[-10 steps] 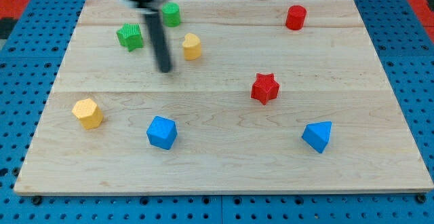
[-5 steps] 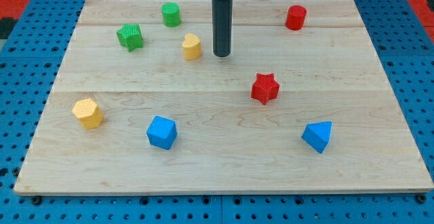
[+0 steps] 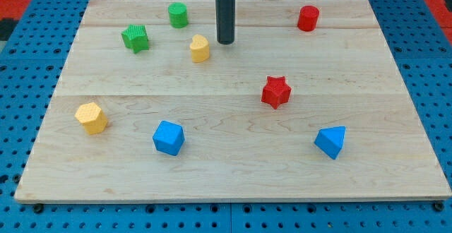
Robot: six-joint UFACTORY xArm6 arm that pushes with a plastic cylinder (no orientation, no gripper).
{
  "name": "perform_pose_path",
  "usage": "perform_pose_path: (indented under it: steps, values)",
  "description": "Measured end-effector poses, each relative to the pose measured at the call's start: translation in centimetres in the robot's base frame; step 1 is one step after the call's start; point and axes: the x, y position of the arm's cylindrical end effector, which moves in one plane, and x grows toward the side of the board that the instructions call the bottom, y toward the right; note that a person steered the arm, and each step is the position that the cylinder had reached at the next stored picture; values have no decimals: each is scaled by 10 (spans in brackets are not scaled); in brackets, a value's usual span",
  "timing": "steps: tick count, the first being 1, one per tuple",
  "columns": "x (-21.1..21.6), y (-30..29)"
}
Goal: Push the green circle to the top left of the board
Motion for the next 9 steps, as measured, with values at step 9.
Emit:
perform_pose_path:
  steps: [9]
  values:
    - [-93,-72]
